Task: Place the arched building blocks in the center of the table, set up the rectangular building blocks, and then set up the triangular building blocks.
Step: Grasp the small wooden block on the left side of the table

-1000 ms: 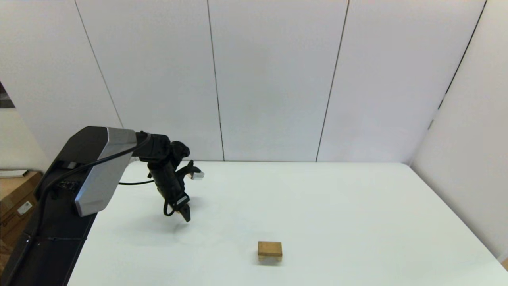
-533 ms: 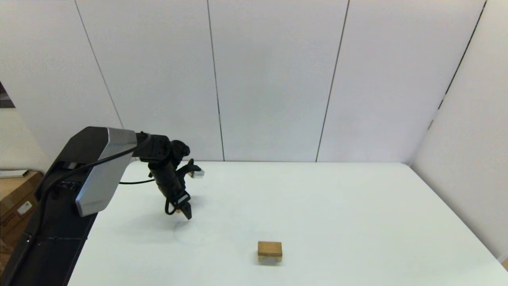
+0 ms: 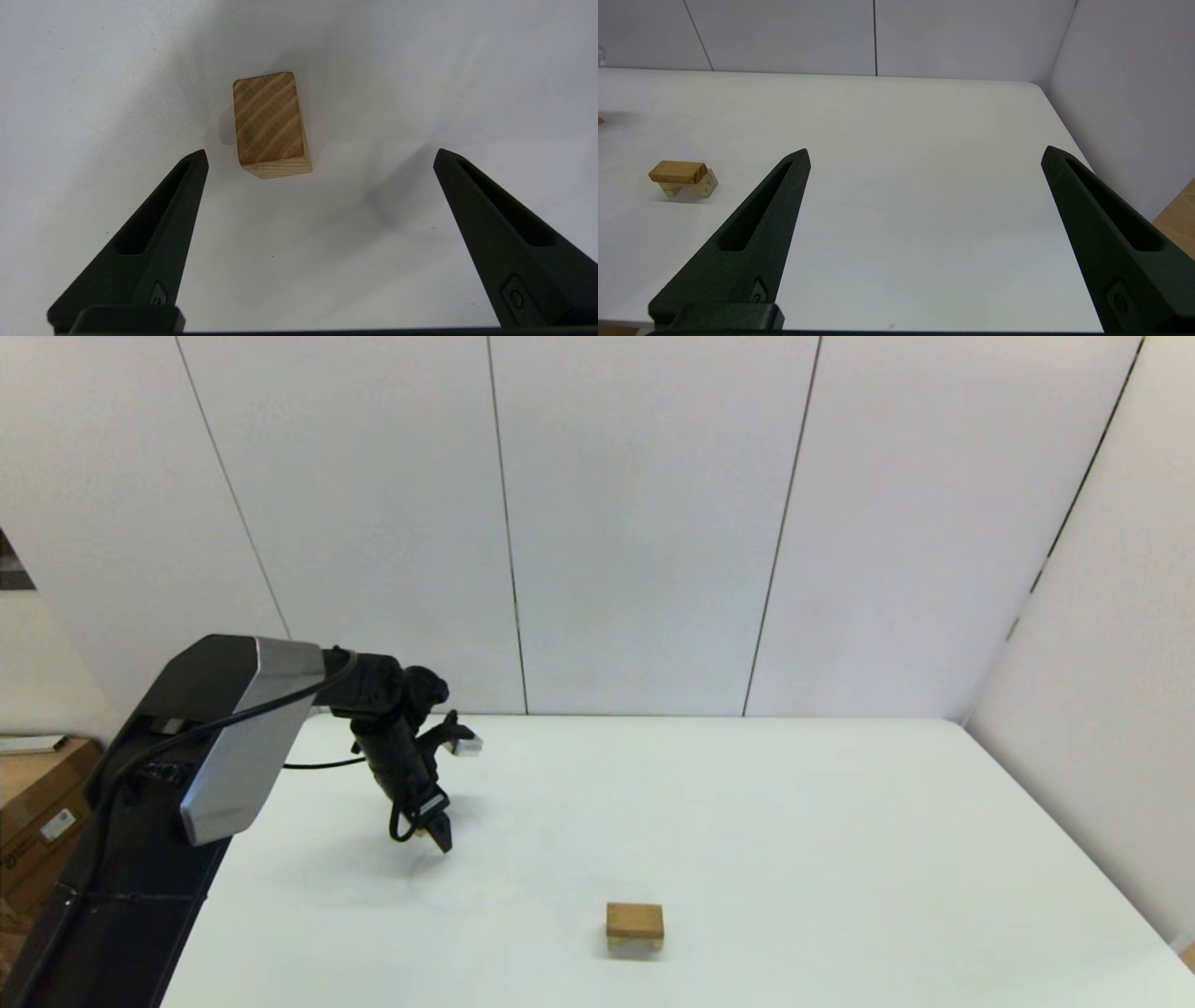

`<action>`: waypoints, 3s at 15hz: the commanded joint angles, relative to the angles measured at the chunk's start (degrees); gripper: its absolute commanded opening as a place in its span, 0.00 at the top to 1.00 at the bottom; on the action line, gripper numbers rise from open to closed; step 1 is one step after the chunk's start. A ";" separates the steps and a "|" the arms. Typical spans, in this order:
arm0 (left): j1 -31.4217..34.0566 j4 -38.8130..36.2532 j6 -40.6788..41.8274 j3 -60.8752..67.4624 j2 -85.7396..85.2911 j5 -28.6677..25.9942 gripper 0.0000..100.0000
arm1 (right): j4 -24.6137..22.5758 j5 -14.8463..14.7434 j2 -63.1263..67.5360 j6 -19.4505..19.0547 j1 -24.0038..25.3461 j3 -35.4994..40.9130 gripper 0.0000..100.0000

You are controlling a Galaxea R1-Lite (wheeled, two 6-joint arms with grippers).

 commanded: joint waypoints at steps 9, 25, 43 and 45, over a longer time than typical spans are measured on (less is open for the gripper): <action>0.09 -1.34 0.15 -0.09 0.73 3.10 0.00 | 0.01 0.04 -0.01 -0.03 0.02 0.00 0.00; -0.52 -0.81 0.15 0.00 0.81 2.84 0.00 | 0.01 0.04 -0.01 -0.03 0.02 0.00 0.00; -0.70 1.12 0.50 0.00 0.46 0.90 1.00 | 0.01 0.04 -0.01 -0.03 0.02 0.00 0.00; -1.05 1.47 0.50 0.00 0.46 0.82 1.00 | 0.01 0.04 -0.01 -0.03 0.02 0.00 0.00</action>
